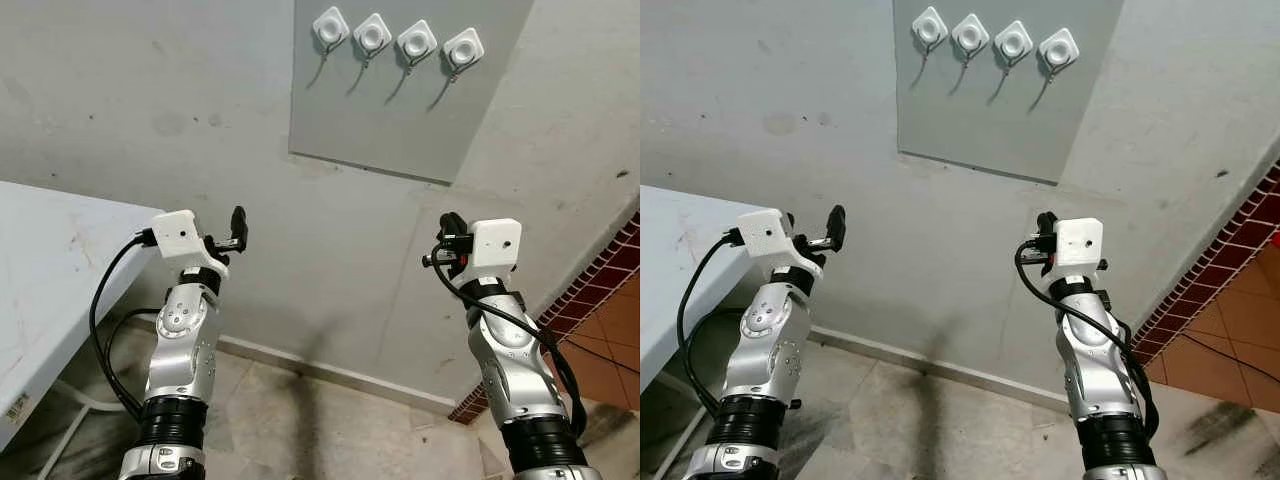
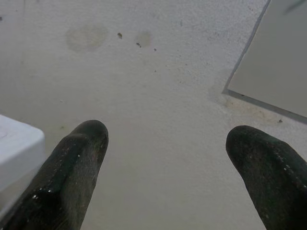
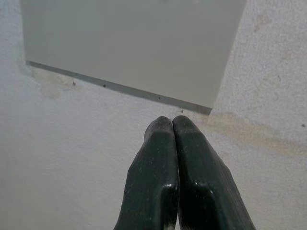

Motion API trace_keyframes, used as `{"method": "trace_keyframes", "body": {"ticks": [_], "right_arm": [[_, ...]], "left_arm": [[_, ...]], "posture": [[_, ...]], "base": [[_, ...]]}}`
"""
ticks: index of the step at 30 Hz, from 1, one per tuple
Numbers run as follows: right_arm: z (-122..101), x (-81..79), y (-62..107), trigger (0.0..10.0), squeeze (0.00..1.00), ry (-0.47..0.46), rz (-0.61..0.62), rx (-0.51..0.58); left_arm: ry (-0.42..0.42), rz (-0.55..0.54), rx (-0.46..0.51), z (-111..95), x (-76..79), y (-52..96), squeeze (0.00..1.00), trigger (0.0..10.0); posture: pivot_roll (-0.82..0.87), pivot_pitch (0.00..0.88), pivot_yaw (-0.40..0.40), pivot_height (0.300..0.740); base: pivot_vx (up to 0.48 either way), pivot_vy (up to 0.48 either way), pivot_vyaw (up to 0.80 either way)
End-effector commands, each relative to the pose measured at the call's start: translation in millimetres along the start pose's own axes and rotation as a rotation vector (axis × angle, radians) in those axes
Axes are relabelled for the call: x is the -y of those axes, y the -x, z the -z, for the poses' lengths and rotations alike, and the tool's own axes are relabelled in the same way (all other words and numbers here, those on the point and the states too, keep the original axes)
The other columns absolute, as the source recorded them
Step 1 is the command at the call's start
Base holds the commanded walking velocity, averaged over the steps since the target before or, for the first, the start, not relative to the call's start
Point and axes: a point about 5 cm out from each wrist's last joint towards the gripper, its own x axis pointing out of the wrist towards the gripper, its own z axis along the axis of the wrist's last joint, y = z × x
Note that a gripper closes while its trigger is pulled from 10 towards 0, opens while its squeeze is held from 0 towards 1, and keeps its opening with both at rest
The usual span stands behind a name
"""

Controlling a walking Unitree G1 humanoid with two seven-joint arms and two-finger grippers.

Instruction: Hang keys on a hook

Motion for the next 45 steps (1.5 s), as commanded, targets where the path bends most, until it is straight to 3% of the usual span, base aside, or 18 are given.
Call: {"method": "trace_keyframes", "body": {"ticks": [1, 11, 18, 25, 35, 45], "right_arm": [[-6, 2.0, -1.3, 10.0, 0.0, 0.004, 0.007, 0.023], [-6, 0.1, -0.9, 10.0, 0.0, 0.001, 0.005, 0.024], [-6, -0.6, -0.1, 10.0, 0.0, 0.002, 0.003, 0.024], [-7, -0.9, -0.2, 10.0, 0.0, 0.003, 0.0, 0.036], [-11, -2.8, 2.5, 10.0, 0.0, -0.003, -0.027, 0.068], [-24, -2.5, 13.4, 10.0, 0.0, -0.066, -0.097, 0.143]], "left_arm": [[-0.011, 0.019, 0.008, -3, 4.9, -0.1, 0.0, 10.0], [-0.051, 0.046, 0.02, -4, 4.3, 3.0, 0.0, 10.0], [0.005, 0.038, 0.014, -3, 6.3, 2.1, 0.0, 10.0], [-0.04, 0.012, 0.003, -2, 7.8, 1.5, 0.0, 10.0], [-0.018, -0.01, -0.022, 0, 6.4, 3.7, 0.0, 10.0], [-0.017, 0.036, -0.042, 4, 13.3, 20.8, 0.0, 10.0]], "posture": [[0.01, 0.0, -0.052, 0.74], [0.02, 0.0, -0.049, 0.74], [0.02, 0.0, -0.049, 0.74], [0.01, 0.0, -0.05, 0.74], [0.02, 0.0, -0.048, 0.74], [0.01, 0.002, -0.041, 0.74]], "base": [[0.0, 0.0, -0.77], [0.0, -0.075, -0.77], [0.0, -0.206, -0.77], [0.0, 0.0, -0.72], [0.0, 0.0, 0.0], [0.0, 0.0, 0.0]]}}
